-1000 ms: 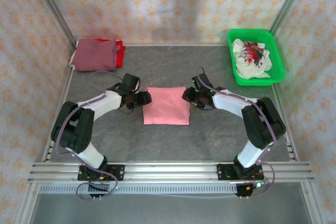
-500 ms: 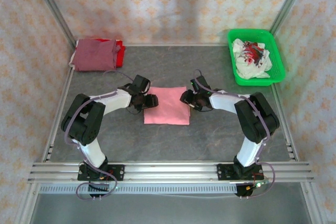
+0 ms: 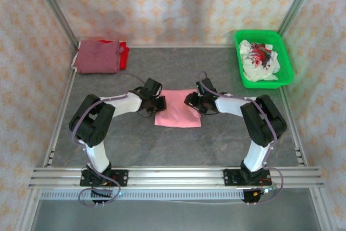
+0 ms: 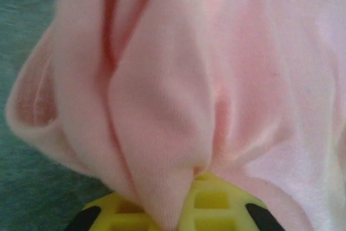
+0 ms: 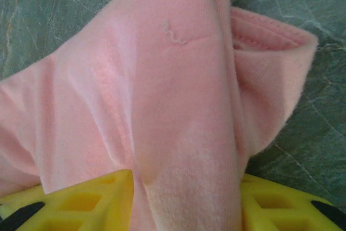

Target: Fold and stack the t-shirts

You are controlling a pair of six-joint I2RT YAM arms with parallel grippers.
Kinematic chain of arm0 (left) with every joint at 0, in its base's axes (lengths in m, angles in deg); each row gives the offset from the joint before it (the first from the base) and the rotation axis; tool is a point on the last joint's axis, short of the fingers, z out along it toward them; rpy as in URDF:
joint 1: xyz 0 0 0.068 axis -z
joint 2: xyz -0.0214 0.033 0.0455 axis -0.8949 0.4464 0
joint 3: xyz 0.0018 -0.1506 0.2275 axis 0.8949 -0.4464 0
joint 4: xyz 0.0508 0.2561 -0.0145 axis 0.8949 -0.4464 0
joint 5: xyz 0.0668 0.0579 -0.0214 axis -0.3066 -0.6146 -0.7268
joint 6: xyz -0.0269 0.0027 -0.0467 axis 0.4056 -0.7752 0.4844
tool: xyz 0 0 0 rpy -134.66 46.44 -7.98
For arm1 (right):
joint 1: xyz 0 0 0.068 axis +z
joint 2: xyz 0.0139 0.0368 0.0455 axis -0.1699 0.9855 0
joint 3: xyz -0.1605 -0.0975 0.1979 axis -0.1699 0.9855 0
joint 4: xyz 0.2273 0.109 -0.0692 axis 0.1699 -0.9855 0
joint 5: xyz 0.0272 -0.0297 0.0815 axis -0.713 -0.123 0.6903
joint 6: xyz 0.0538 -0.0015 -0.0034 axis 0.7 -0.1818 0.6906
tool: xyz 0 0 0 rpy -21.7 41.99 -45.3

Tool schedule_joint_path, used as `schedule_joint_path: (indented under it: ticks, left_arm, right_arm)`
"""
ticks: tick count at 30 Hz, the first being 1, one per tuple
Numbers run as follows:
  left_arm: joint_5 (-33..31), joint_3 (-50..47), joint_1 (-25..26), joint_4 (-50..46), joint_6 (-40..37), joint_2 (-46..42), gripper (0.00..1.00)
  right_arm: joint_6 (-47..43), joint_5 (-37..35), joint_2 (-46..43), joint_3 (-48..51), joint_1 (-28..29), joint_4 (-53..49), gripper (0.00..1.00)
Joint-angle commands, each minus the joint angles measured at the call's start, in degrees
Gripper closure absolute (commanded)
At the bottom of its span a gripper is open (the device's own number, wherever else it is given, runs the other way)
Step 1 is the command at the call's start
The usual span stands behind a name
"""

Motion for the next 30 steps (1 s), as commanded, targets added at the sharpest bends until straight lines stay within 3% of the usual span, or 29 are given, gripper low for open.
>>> schedule_joint_path:
  ticks: [1, 7, 12, 18, 25, 30]
  left_arm:
    - [1.5, 1.2, -0.4, 1.1, -0.7, -0.2, 0.99]
    - [0.2, 0.0, -5.6, -0.9, -5.2, -3.5, 1.0]
    - [-7.1, 3.4, -8.9, -8.1, -12.4, -5.6, 1.0]
    - [-15.4, 17.0, -8.9, -17.4, -23.9, -2.2, 1.0]
    - [-26.2, 35.2, -9.1, -22.9, -40.8, 5.4, 1.0]
    - [-28.1, 47.5, -12.5, -26.2, -48.0, 12.9, 1.0]
  right_arm:
    - [-0.2, 0.7, -0.7, -0.1, 0.1, 1.0, 0.55]
    - [-4.7, -2.6, -8.1, 0.3, -0.6, -2.0, 0.53]
    - [-10.0, -9.4, -14.3, 1.2, -0.8, -5.7, 0.46]
    - [-11.8, -7.6, -16.8, 3.4, -0.4, 1.3, 0.41]
    - [-15.8, -0.5, -11.2, -4.9, 2.3, 3.6, 0.35]
    - [-15.7, 1.5, -9.0, -8.0, 2.5, 4.5, 0.35]
